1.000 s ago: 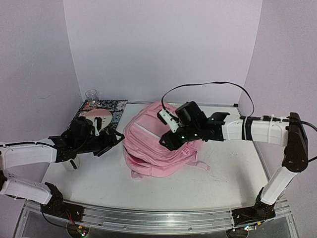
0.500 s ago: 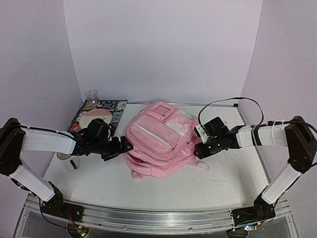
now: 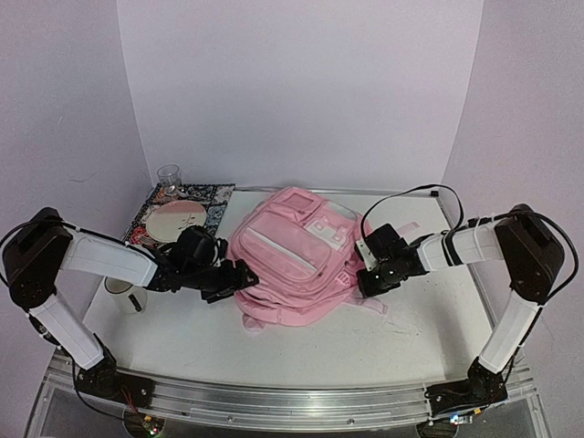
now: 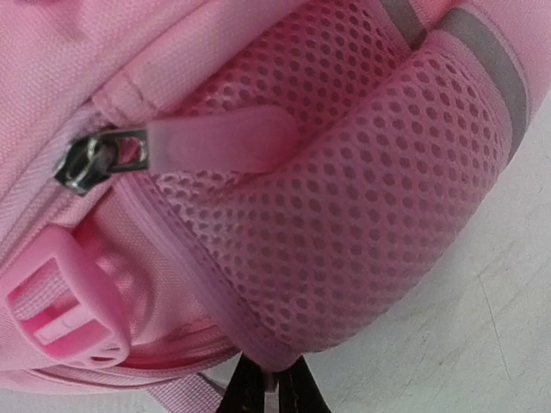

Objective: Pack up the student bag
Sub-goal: Pick up the largest pocket of the bag from the student bag, then hold the largest pocket of the student bag, then zip the student bag into the largest pocket of the bag.

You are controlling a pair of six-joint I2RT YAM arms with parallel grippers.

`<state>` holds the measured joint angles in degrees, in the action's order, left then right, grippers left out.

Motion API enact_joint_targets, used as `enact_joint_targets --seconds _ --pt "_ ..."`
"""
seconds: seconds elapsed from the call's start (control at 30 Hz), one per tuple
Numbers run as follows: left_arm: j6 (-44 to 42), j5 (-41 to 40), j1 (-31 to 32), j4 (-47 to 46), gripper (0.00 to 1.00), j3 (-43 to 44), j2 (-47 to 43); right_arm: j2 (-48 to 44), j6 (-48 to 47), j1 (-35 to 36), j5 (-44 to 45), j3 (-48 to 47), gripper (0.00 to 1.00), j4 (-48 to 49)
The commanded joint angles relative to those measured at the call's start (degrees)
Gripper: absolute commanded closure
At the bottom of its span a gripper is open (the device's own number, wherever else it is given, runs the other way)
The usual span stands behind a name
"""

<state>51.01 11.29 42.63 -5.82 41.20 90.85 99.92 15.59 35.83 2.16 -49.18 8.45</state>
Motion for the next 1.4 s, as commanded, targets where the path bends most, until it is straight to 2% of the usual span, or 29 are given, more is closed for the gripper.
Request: enact_joint_targets --seconds 0.0,0.3,0.43,0.63,0.77,0.83,0.9,1.0,1.13,1.23,1.37 --pt "2.48 1.72 1.50 -3.71 0.18 3.18 2.19 -1.42 2.04 3.27 -0.74 -3.01 1.00 -4.56" --pt "8.86 -2.68 3.19 -9.00 0.42 6.20 4.49 -1.20 7.63 17.50 -4.55 -12.17 1.00 -15.73" --pt "10.83 -3.54 4.92 -12.26 0.44 8.07 7.38 -0.53 8.58 22.66 -8.29 -16.23 1.00 -16.99" --pt "12.68 -4.06 7.50 -17.01 0.44 11.10 12.02 2.96 8.38 25.80 -13.73 -22.12 1.00 -13.07" --pt "11.47 -5.39 7.73 -17.80 0.40 11.45 12.43 3.81 8.53 25.81 -12.47 -24.92 1.00 -11.77" --pt "9.88 -6.38 7.73 -17.83 0.36 11.08 11.86 3.91 8.48 25.78 -11.47 -25.57 0.95 -11.43" --pt "7.82 -7.58 7.73 -17.75 0.29 10.43 10.64 3.49 8.64 25.79 -9.53 -25.21 0.90 -11.44" --pt "4.04 -9.66 7.70 -17.66 0.18 8.58 8.01 1.94 8.83 25.61 -7.62 -23.48 0.76 -11.47" --pt "-0.90 -10.64 7.64 -16.46 0.04 6.21 4.65 -1.28 9.01 25.16 -6.56 -20.80 0.62 -11.58" --pt "-4.32 -10.66 7.69 -13.20 0.03 5.32 1.95 -4.36 8.63 24.78 -4.99 -18.53 0.58 -11.80" --pt "-7.10 -11.53 8.18 -7.42 0.05 4.31 -1.84 -8.74 7.21 24.01 -2.56 -15.34 0.51 -12.10"
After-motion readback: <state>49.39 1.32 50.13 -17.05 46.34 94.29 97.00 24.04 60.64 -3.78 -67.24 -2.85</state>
